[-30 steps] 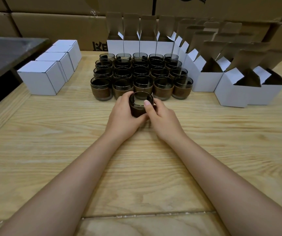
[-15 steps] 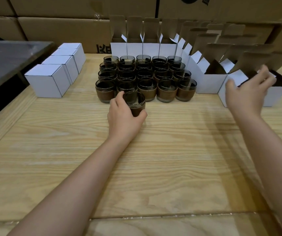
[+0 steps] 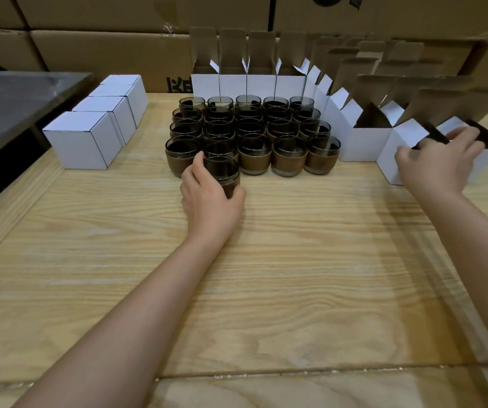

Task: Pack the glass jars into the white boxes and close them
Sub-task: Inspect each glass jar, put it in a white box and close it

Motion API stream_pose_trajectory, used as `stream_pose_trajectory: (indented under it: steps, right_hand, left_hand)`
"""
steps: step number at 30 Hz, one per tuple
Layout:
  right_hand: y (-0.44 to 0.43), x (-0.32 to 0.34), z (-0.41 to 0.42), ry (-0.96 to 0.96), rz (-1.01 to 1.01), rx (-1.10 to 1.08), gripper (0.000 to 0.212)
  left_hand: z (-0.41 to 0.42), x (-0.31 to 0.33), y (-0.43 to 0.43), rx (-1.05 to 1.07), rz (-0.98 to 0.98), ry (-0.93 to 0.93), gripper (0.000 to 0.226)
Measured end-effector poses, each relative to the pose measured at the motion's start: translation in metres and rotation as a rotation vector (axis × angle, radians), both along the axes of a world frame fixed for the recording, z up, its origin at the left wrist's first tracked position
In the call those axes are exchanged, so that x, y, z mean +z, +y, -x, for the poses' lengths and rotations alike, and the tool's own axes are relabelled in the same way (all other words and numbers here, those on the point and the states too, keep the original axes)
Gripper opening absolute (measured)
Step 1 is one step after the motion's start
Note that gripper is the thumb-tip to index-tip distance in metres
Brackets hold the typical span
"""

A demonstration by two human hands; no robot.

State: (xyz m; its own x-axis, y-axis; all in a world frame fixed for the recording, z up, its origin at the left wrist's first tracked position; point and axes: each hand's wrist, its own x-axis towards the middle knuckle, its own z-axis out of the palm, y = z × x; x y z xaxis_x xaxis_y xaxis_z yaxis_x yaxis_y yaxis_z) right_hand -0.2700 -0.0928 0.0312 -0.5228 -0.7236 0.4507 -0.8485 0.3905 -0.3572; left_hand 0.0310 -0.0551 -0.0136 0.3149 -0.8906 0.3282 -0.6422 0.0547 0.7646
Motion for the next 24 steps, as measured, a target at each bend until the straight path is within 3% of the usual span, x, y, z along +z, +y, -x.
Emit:
stream_pose_trajectory:
  steps: [7,14,19,24]
  right_hand:
    - [0.014,-0.006,-0.018,0.076,0.043,0.013,0.040]
    - [0.049,-0.019,-0.068,0.130,0.193,0.171,0.038]
    - [0.067,-0.021,-0.115,0.188,0.231,0.391,0.034]
    - [0.079,-0.023,-0.149,0.270,0.268,0.582,0.025]
  left_hand:
    - [0.002,0.004,0.005,0.014,0.183,-0.032,0.082]
    - [0.008,0.011,0.018,-0.328,0.556,-0.201,0.056]
    - [0.009,0.007,0.022,-0.630,0.469,-0.153,0.049]
    - [0.009,0.003,0.021,-0.732,0.336,-0.097,0.044]
